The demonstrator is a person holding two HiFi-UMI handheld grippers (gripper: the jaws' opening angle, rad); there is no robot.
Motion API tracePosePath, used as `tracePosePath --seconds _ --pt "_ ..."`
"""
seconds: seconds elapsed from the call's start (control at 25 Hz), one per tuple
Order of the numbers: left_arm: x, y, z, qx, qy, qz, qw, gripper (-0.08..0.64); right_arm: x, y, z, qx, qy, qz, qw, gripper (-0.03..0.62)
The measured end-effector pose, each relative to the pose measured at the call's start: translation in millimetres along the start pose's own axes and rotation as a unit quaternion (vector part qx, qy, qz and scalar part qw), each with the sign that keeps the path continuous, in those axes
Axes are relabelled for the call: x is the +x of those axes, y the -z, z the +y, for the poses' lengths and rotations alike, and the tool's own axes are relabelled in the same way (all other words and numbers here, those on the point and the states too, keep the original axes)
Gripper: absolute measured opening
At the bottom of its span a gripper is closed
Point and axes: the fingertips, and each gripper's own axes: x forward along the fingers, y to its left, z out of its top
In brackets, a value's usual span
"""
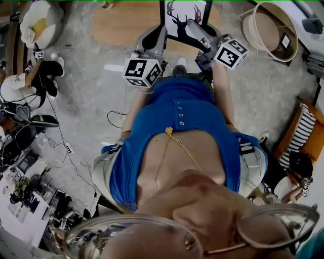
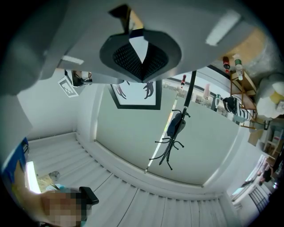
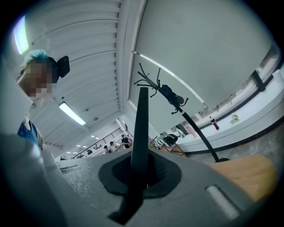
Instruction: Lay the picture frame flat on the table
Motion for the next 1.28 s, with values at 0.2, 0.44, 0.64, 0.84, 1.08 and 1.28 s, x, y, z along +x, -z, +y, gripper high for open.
tracePosePath --seconds 0.2,0.44,0.64,0.84,1.08,1.28 --pt "-1.1 -0.9 2.8 0.0 -0.015 -0.006 0.9999 -0.003 1.2 -1.9 0.1 -0.001 -0.01 0.008 1.0 0.011" --pt "4.5 15.0 9.6 -0.002 -0.033 -0.011 0.9994 -0.003 4.1 5.3 -14.3 -0.004 -0.023 0.024 0.999 0.011" --pt "0.1 8.7 11.9 -0.003 -0.034 -0.008 0.9994 -0.003 5.2 0.6 -9.3 -0.005 -0.02 0.026 0.999 0.011" --pt "-1.2 12.8 19.0 0.001 -0.003 -0.003 1.0 -0.003 1.1 10.6 -13.5 -0.012 0.003 0.015 1.0 0.011" --pt "0.1 -4.0 17.8 0.012 0.054 0.013 0.9984 -0.003 1.8 3.2 1.4 -0.029 0.039 -0.006 0.999 0.011" --pt "3.8 -22.8 7.5 0.015 0.101 0.034 0.9942 -0.003 -1.6 -7.3 13.0 -0.029 0.069 -0.032 0.997 0.011"
